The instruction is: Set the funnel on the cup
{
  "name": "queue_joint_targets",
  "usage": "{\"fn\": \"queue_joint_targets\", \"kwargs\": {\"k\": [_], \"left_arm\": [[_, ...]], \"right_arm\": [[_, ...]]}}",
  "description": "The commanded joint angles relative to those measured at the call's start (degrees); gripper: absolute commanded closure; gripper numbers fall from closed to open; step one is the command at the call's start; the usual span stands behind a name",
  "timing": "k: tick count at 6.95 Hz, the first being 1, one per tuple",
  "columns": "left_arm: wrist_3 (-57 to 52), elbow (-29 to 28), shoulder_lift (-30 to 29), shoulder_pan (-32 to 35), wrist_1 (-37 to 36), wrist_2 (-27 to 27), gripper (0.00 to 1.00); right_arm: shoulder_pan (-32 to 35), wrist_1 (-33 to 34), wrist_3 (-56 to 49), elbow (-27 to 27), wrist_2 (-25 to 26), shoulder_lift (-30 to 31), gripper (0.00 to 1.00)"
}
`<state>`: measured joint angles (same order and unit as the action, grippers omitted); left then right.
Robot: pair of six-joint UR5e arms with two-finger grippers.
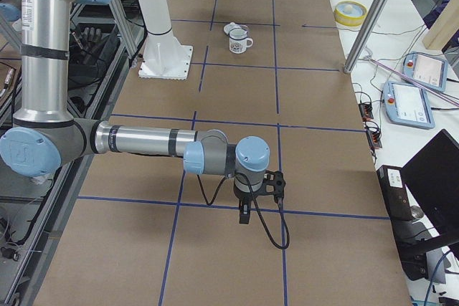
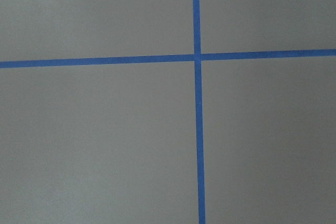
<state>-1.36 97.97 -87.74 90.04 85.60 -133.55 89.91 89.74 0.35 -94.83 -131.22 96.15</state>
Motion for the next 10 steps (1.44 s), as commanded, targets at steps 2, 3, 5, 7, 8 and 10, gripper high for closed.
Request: {"fn": "queue_joint_targets", "kwargs": {"k": [2, 3, 5, 7, 8, 10], "left_arm": [[-0.04, -3.46, -0.41, -0.13, 6.8, 0.13, 0.0], [-0.04, -5.49, -0.06, -0.13, 11.82, 0.13, 0.0], [-0.04, -5.95, 0.64, 0.05, 13.36, 0.13, 0.0], [-0.22, 0.33, 9.02, 1.18, 13.36, 0.39, 0.0], [-0.39, 1.43, 11.87, 1.28, 15.19, 0.48, 0.0], [-0.22, -1.62, 10.94, 1.01, 22.04, 0.48, 0.0]], "right_arm": [[0.0, 0.0, 0.0, 0.0, 0.0, 0.0, 0.0], [0.0, 0.0, 0.0, 0.0, 0.0, 0.0, 0.0], [0.0, 0.0, 0.0, 0.0, 0.0, 0.0, 0.0], [0.0, 0.0, 0.0, 0.0, 0.0, 0.0, 0.0], [0.0, 0.0, 0.0, 0.0, 0.0, 0.0, 0.0], [0.0, 0.0, 0.0, 0.0, 0.0, 0.0, 0.0]]}}
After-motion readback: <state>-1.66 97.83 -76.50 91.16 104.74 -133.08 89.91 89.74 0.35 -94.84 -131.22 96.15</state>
